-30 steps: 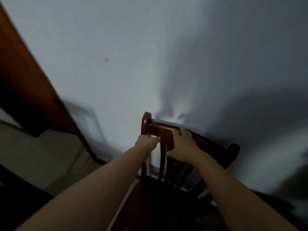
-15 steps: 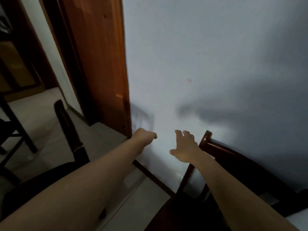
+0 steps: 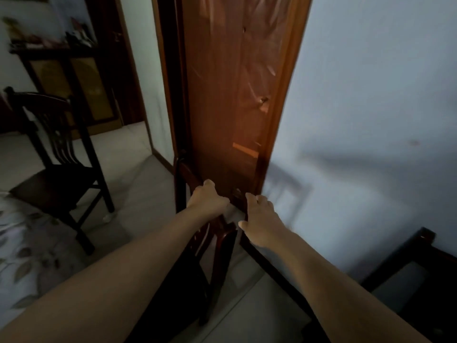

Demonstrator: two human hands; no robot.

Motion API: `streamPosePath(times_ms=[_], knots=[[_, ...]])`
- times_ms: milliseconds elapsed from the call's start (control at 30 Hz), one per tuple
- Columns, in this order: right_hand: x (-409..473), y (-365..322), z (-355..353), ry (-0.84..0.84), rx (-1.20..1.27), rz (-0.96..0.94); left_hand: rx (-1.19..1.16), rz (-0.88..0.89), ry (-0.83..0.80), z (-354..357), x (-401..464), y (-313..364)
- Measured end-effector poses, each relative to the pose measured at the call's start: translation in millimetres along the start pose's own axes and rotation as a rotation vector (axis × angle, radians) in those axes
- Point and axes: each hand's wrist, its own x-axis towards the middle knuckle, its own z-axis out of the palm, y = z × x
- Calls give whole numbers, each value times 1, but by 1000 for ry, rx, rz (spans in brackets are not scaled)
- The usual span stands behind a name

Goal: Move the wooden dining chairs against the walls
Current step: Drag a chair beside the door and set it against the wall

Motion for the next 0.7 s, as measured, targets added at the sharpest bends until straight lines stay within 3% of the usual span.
streamPosePath(times_ms=[333, 567, 700], knots=[[81, -42, 39, -155, 12, -61, 309, 110, 2, -18, 66, -49], [134, -38, 59, -266, 68, -17, 680, 300, -8, -3, 125, -62], [149, -41, 70, -276, 256, 21, 956, 396, -13, -4, 151, -69]])
